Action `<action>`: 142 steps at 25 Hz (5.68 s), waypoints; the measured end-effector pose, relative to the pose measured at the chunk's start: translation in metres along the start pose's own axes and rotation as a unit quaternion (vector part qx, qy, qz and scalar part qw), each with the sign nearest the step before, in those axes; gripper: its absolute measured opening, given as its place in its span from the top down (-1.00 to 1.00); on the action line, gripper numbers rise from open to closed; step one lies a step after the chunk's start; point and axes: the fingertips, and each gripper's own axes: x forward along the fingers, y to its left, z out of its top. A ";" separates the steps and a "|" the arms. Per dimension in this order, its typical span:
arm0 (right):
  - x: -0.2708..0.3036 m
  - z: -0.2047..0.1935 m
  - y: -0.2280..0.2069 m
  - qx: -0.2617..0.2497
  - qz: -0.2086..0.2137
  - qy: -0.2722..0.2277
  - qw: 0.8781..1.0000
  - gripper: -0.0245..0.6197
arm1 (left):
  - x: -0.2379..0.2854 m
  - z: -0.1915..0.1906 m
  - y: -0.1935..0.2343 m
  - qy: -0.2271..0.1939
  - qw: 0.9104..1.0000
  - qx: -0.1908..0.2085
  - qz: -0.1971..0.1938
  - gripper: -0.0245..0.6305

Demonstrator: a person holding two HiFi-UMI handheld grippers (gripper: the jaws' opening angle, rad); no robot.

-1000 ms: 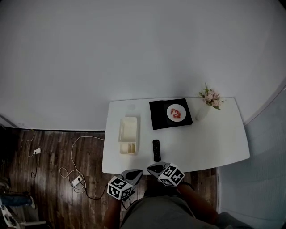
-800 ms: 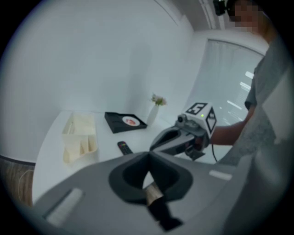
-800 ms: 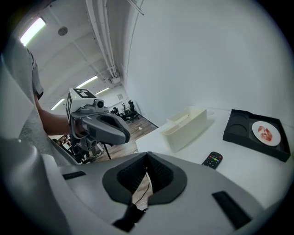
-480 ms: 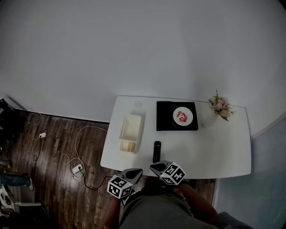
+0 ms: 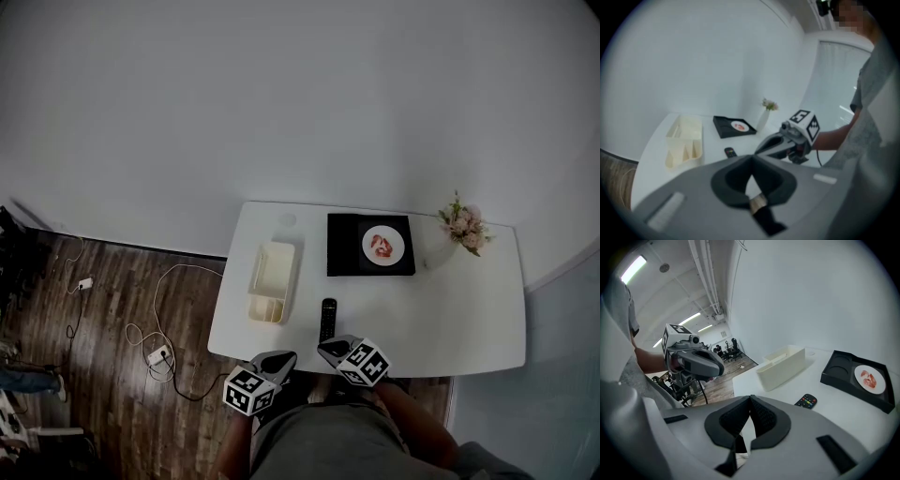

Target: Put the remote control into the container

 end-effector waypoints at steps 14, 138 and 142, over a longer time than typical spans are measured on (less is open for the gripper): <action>0.019 -0.028 -0.043 0.115 -0.181 0.010 0.977 0.87 | 0.004 0.003 0.054 0.054 0.989 0.049 -0.126 0.93; 0.021 0.042 -0.023 0.033 -0.236 0.118 0.964 0.21 | -0.034 -0.008 0.137 0.073 0.973 0.085 -0.203 0.93; 0.017 0.053 -0.021 -0.017 -0.215 0.177 0.960 0.21 | -0.036 -0.010 0.141 0.066 0.975 0.083 -0.195 0.93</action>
